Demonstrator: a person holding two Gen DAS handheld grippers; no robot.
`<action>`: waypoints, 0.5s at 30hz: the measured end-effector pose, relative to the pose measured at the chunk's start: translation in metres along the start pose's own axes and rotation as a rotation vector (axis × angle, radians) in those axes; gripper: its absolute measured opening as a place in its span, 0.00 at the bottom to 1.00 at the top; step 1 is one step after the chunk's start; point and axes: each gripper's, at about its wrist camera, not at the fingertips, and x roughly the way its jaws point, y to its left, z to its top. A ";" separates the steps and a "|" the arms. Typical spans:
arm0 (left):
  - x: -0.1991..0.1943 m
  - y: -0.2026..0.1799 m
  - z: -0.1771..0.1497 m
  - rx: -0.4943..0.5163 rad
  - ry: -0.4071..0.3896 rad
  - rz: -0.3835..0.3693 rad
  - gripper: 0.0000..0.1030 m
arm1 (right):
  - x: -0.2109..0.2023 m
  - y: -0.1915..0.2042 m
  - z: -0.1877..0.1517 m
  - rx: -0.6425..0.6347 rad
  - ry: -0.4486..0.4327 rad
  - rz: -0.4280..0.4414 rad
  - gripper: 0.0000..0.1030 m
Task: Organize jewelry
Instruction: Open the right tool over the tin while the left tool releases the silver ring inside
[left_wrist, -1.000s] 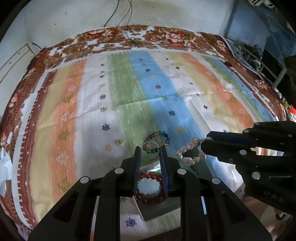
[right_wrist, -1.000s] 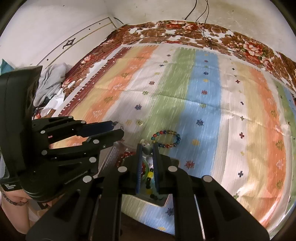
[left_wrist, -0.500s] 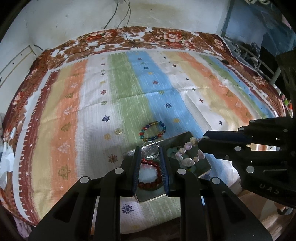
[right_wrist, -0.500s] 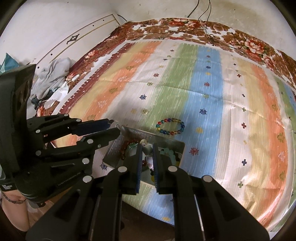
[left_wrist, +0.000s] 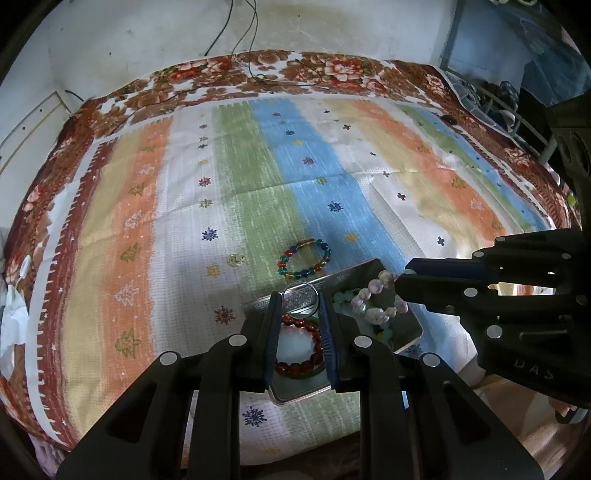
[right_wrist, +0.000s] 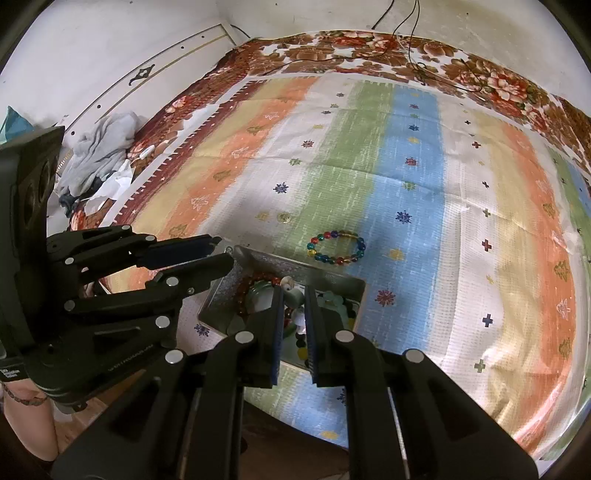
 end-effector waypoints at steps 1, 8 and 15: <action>0.000 0.000 0.000 0.001 0.002 -0.001 0.19 | 0.000 0.000 0.000 0.001 0.001 0.000 0.12; 0.000 0.004 0.001 -0.010 -0.006 -0.010 0.37 | 0.000 -0.006 0.002 0.033 -0.001 -0.006 0.33; -0.001 0.017 0.004 -0.038 -0.005 -0.002 0.39 | 0.003 -0.014 0.005 0.048 0.003 -0.018 0.34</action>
